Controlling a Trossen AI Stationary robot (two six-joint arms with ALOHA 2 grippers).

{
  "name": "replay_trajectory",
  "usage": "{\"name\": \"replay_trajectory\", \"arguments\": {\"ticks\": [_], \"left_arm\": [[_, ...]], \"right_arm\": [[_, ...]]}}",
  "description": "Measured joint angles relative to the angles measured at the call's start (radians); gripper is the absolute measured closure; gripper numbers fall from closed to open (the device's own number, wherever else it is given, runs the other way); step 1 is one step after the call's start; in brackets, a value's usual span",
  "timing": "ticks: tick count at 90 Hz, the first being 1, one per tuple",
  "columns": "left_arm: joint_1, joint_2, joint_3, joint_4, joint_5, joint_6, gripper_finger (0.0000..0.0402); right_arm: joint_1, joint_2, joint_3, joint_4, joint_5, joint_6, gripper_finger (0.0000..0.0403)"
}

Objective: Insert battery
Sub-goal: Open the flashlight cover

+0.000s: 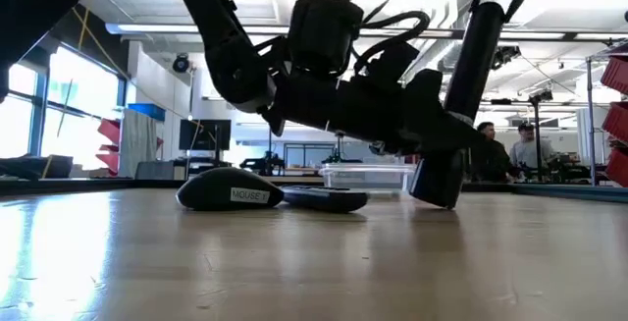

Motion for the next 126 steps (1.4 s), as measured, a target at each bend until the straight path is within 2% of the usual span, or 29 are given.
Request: {"name": "replay_trajectory", "arguments": {"ticks": [16, 31, 39, 54, 61, 75, 95, 109, 126], "left_arm": [[-0.003, 0.0, 0.002, -0.005, 0.009, 0.019, 0.0268], [-0.003, 0.0, 0.0, -0.005, -0.009, 0.026, 0.0268], [-0.002, 0.0, 0.0, 0.001, -0.019, 0.024, 0.0268], [-0.002, 0.0, 0.0, 0.005, -0.06, 0.079, 0.0268], [0.001, 0.0, -0.001, 0.007, -0.075, 0.106, 0.0268], [0.016, -0.004, -0.002, 0.006, -0.076, 0.122, 0.0268], [0.027, -0.009, -0.002, 0.001, -0.072, 0.122, 0.0268], [0.026, -0.009, -0.002, 0.001, -0.068, 0.122, 0.0268], [0.026, -0.011, -0.002, 0.001, -0.066, 0.118, 0.0268]], "right_arm": [[0.074, -0.011, 0.0, -0.017, 0.005, 0.489, 0.0284], [0.096, -0.058, 0.0, -0.001, -0.066, 0.99, 0.0284], [0.096, -0.095, 0.0, 0.005, -0.082, 1.314, 0.0283], [0.063, -0.141, 0.0, -0.027, 0.092, 1.968, 0.0266], [0.041, -0.153, 0.0, -0.061, 0.087, 2.165, 0.0251], [-0.01, -0.145, 0.0, -0.065, -0.056, 2.352, 0.021], [-0.083, -0.109, -0.001, -0.037, -0.092, 2.446, 0.0162], [-0.141, -0.09, -0.049, -0.011, -0.194, 2.461, 0.0166], [-0.185, -0.091, -0.09, 0.089, -0.198, 2.45, 0.0195]]}}
